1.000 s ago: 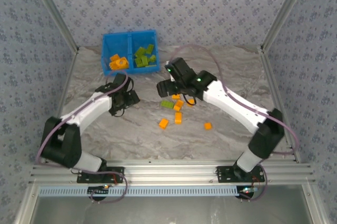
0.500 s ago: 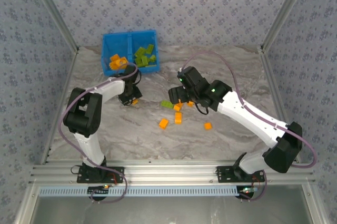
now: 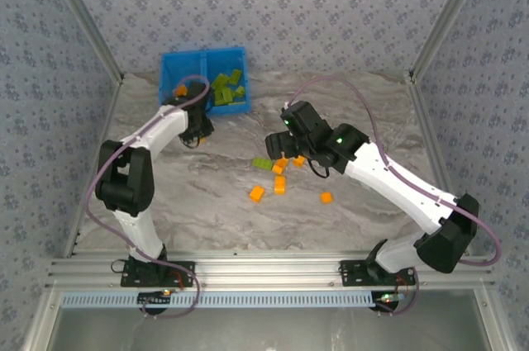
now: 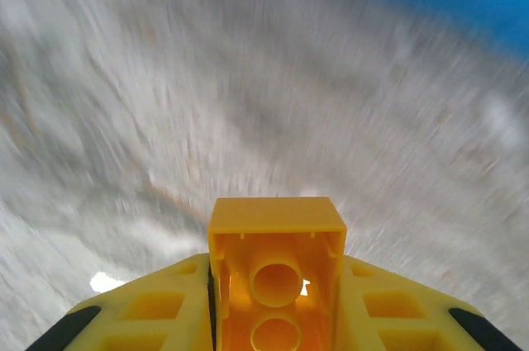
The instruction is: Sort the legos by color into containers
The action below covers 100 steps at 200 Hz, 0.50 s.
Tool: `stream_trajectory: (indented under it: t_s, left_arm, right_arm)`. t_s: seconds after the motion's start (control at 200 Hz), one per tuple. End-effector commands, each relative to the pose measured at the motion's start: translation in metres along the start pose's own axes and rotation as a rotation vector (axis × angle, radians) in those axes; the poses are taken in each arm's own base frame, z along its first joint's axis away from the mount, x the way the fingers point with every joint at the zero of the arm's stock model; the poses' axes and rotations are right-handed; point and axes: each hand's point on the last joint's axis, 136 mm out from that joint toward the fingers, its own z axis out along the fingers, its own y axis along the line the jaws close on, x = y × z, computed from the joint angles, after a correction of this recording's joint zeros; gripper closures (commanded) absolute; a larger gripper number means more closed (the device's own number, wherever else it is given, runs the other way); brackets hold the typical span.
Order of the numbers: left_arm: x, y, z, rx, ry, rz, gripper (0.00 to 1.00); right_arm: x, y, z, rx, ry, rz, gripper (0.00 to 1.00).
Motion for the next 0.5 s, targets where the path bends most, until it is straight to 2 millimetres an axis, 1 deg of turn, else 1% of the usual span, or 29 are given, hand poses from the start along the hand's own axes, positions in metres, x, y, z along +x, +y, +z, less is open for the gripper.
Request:
stream_trajectory:
  t_s: [0.0, 0.04, 0.09, 0.185, 0.2, 0.21, 0.225, 0.355, 0.41, 0.495]
  left_arm:
    - [-0.065, 0.018, -0.035, -0.066, -0.166, 0.028, 0.71]
    - [-0.083, 0.020, -0.035, -0.079, -0.193, 0.023, 0.71]
    - [-0.102, 0.021, -0.029, -0.089, -0.212, 0.011, 0.71]
    - [-0.129, 0.018, -0.011, -0.081, -0.200, -0.018, 0.71]
    - [-0.129, 0.019, -0.006, -0.085, -0.189, -0.019, 0.71]
    - [-0.136, 0.016, -0.007, -0.076, -0.201, -0.024, 0.71]
    - [-0.140, 0.015, -0.004, -0.072, -0.204, -0.028, 0.70]
    - [-0.167, -0.003, 0.029, -0.006, -0.214, -0.027, 0.69]
    - [-0.175, -0.008, 0.043, 0.004, -0.217, -0.026, 0.68]
    - [-0.187, -0.013, 0.057, 0.026, -0.215, -0.034, 0.64]
  right_arm:
    - [-0.009, -0.004, -0.016, 0.014, -0.033, 0.025, 0.07]
    - [-0.009, -0.005, -0.016, 0.014, -0.034, 0.029, 0.07]
    - [-0.010, -0.004, -0.017, 0.010, -0.035, 0.032, 0.06]
    - [-0.009, -0.004, -0.021, 0.010, -0.032, 0.034, 0.07]
    - [-0.008, -0.005, -0.021, 0.013, -0.029, 0.034, 0.07]
    - [-0.008, -0.006, -0.022, 0.014, -0.029, 0.035, 0.07]
    - [-0.007, -0.006, -0.023, 0.015, -0.030, 0.035, 0.06]
    - [-0.004, -0.012, -0.029, 0.033, -0.035, 0.042, 0.06]
    - [-0.004, -0.014, -0.033, 0.033, -0.039, 0.048, 0.06]
    - [-0.002, -0.016, -0.036, 0.040, -0.039, 0.051, 0.06]
